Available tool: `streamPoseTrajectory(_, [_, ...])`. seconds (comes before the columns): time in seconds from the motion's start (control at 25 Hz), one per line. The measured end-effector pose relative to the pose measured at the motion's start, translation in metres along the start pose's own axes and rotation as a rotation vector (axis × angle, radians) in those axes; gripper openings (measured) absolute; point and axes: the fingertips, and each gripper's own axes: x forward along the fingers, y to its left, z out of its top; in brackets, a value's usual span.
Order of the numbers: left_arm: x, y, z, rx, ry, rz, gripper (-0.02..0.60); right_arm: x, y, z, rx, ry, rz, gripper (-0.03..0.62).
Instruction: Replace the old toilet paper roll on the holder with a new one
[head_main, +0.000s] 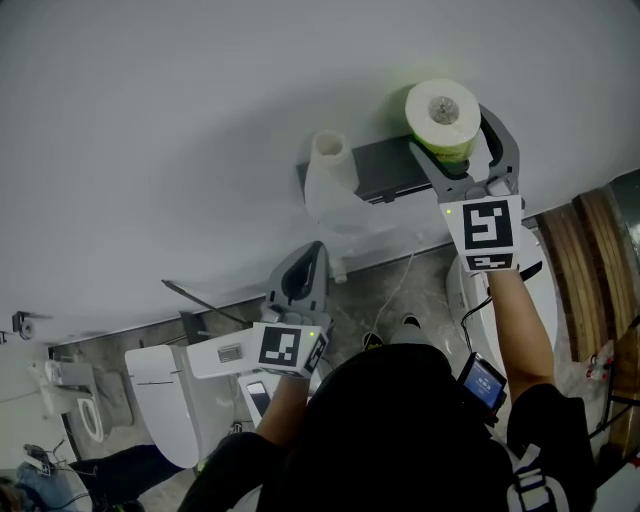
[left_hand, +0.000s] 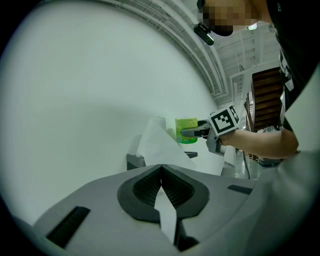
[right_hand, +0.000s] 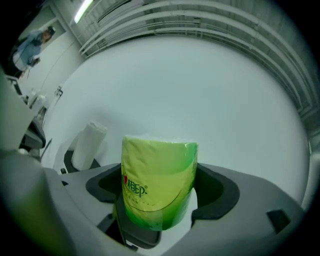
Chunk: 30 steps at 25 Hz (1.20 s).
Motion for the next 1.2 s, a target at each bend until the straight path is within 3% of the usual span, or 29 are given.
streamPoseTrajectory(0.32, [0.007,-0.013,-0.003,0.0,0.014,-0.026,0.023,-0.031,-0.043,-0.05,-0.198,0.103,-0.11,0.413])
streamPoseTrajectory(0.64, [0.012,-0.021,-0.004,-0.001,0.021,-0.043,0.023,-0.074,-0.072,-0.137,-0.426,0.294,-0.18,0.413])
streamPoseTrajectory(0.88, [0.019,-0.028,-0.009,0.005,0.039,-0.06,0.023,-0.084,-0.07,-0.19,-0.596,0.4,-0.153,0.413])
streamPoseTrajectory(1.2, [0.022,-0.022,-0.014,0.003,0.07,-0.048,0.023,-0.07,-0.04,-0.223,-0.773,0.421,-0.055,0.413])
